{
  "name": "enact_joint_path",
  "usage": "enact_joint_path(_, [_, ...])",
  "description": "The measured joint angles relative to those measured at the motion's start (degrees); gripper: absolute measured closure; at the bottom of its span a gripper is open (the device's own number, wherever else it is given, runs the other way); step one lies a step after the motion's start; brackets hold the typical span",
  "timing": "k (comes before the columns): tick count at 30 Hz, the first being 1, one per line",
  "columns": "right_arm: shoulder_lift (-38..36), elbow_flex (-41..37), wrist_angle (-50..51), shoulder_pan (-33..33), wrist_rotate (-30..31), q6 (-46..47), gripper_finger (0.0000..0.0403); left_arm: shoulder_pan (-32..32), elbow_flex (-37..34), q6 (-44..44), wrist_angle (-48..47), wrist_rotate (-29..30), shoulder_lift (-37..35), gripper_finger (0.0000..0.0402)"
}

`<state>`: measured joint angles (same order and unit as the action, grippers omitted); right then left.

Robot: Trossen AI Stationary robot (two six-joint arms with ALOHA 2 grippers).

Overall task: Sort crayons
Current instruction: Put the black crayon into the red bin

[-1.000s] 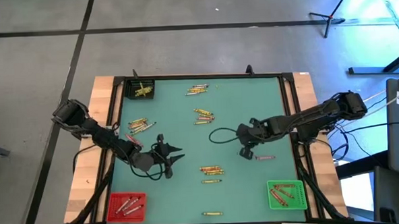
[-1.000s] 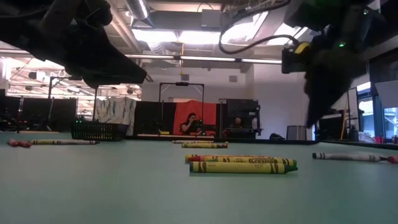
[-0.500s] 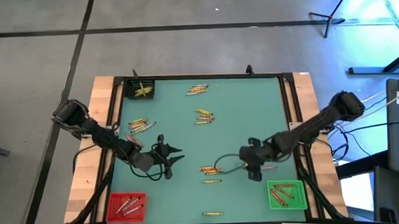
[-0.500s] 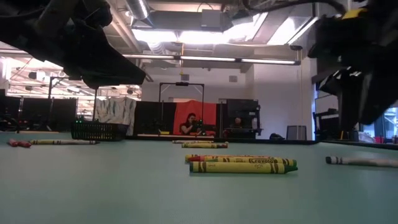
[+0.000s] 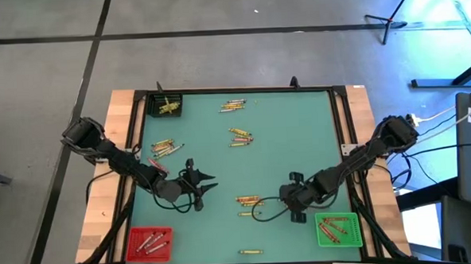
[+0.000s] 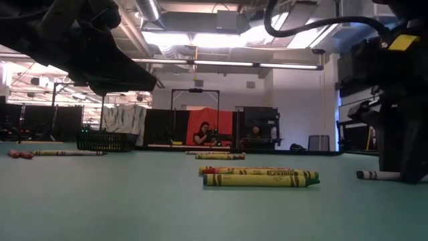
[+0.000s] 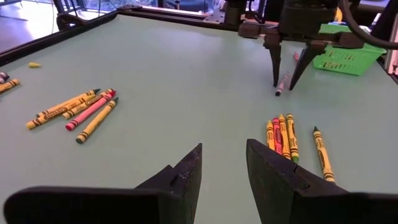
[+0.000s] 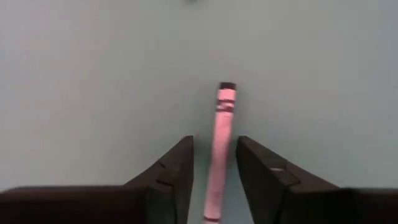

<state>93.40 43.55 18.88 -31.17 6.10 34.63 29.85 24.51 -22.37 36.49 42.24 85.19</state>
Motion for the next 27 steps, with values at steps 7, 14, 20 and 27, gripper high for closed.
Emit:
enact_joint_path(7, [0.82, 0.02, 0.57, 0.04, 0.58, 0.34, 0.0332, 0.00, 0.00, 0.02, 0.21, 0.00, 0.00, 0.0291])
enact_joint_path(14, [1.16, 0.00, 1.19, 0.12, 1.67, 0.95, 0.0384, 0.00, 0.00, 0.02, 0.28, 0.01, 0.00, 0.0291])
enact_joint_path(20, [0.90, -0.13, 0.00, 0.12, 2.15, -1.40, 0.0390, -0.97, 0.00, -0.07, 0.28, -4.55, 0.00, 0.0289])
enact_joint_path(27, [-3.23, -0.50, -2.37, 0.23, 5.85, -6.55, 0.0395, -3.37, 0.00, -2.58, 0.45, -11.51, 0.00, 0.0243])
